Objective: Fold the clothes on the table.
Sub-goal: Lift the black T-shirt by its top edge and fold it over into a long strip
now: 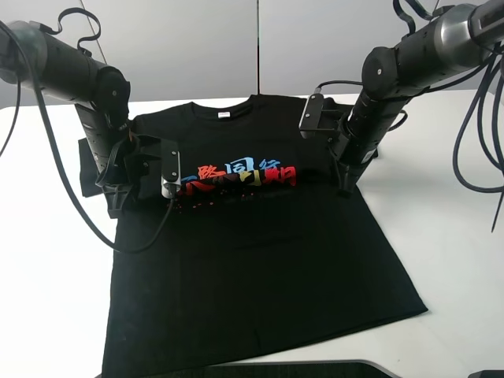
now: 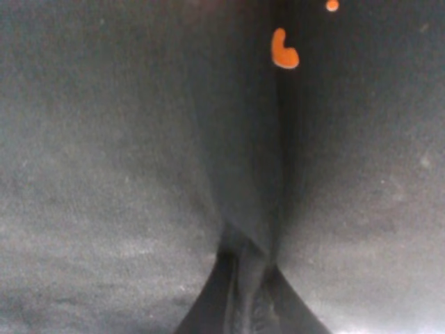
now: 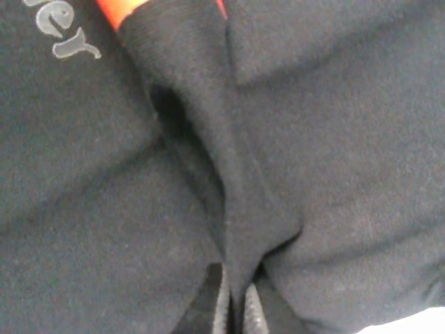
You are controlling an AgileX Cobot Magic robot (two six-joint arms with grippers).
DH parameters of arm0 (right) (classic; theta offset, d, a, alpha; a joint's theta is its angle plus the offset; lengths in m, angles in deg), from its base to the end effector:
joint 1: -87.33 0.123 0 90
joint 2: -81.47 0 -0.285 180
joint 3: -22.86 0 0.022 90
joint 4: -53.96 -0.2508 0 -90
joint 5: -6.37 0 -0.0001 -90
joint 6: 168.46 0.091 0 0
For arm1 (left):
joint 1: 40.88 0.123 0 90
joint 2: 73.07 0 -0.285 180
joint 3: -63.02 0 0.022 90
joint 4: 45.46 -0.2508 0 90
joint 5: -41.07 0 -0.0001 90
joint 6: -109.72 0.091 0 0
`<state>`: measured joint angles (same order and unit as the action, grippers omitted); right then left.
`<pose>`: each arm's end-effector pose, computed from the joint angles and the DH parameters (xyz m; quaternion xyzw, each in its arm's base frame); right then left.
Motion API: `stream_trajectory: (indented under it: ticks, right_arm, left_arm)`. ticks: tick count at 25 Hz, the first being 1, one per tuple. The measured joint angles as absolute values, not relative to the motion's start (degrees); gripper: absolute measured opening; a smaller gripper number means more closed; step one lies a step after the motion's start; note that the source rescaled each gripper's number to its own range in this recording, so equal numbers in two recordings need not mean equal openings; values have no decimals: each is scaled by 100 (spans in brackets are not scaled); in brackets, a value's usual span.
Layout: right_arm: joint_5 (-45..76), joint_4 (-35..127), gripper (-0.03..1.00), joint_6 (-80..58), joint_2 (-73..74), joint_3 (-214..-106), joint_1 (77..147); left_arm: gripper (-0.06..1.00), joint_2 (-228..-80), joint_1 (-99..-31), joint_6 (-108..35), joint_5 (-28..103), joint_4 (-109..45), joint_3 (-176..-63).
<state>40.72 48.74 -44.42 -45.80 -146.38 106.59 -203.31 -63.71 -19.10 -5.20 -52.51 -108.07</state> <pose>0.3466 0.1261 0.0880 -0.5799 0.8115 0.0058 0.0719 0.3317 -0.1309 0.0750 -0.6357 -0.7694 -0.0295 0.0561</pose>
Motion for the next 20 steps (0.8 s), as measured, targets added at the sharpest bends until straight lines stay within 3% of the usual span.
stream_trajectory:
  ticks: [9,20]
  right_arm:
    - [4072,4874,1,-4465,-4304,-14596,10659]
    - [3768,5211,1,-4463,-2205,-14596,10659]
  left_arm:
    - [0,-19943,-6371,-2218,-62,-5325,-10565]
    - [0,-17982,-6361,-3830,1431,-6831,-10597]
